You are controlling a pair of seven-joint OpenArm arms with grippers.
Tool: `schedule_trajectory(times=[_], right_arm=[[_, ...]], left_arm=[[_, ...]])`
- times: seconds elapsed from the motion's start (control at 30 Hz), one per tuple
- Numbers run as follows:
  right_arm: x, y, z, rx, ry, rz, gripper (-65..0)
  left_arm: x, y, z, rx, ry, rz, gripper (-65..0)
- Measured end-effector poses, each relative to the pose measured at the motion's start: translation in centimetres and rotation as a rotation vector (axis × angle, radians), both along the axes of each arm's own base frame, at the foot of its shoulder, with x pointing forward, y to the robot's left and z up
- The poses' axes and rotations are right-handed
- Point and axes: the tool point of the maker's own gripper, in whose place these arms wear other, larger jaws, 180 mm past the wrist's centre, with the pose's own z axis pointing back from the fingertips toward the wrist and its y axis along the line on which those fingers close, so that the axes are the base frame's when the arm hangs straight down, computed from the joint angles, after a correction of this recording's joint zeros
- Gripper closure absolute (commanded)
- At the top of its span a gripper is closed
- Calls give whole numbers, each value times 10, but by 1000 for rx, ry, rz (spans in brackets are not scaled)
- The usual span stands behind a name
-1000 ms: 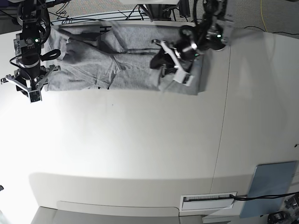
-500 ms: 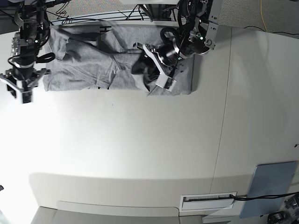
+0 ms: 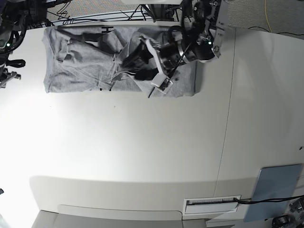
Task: Fold the T-shirt properly
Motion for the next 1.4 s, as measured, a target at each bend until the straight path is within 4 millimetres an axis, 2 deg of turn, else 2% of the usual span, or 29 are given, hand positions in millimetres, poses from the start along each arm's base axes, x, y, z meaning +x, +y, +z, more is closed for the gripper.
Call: schedule_trajectory(times=[0.1,0.2,0.3,0.37,0.47,0.5,0.67,0.8,1.0,1.1,1.2,1.33,1.4], right_arm=[[-5,-3,-17,32,57,-3,-173],[-6,-4,-19,34,62,-3,-173],[-5,-4,-18,32,57,1,-173],[-5,-4,-18,32,57,1,-173],[-5,-4,-18,32,57,1,-173],[-5,-4,-18,33,57,1,-173],[-5,-4,-18,33,58,0,-173],[-5,-4,-19,34,59,-1,-173],[-5,-4,-19,33,60,-1,-173],[-5,-4,-19,33,60,-1,-173],[-6,-4,-19,34,61,-3,-173],[-7,-4,-20,37,67,-9,-173],[-7,-4,-20,37,69,-10,-173]], left_arm=[[-8,14,-20,109,18,-23,-341],[-1,25,-28,161,25,37,-340],[3,38,-40,261,-4,54,-302],[10,49,-47,336,-34,88,-227],[21,53,-45,351,-107,115,-44],[22,53,-46,357,-116,116,-4],[25,68,-64,458,-110,145,0],[31,71,-77,481,-86,140,0],[50,68,-67,475,-135,144,0],[48,53,-63,462,-155,102,0],[41,45,-68,521,-193,47,0],[53,57,-74,579,-177,157,0],[58,60,-72,589,-191,159,0]])
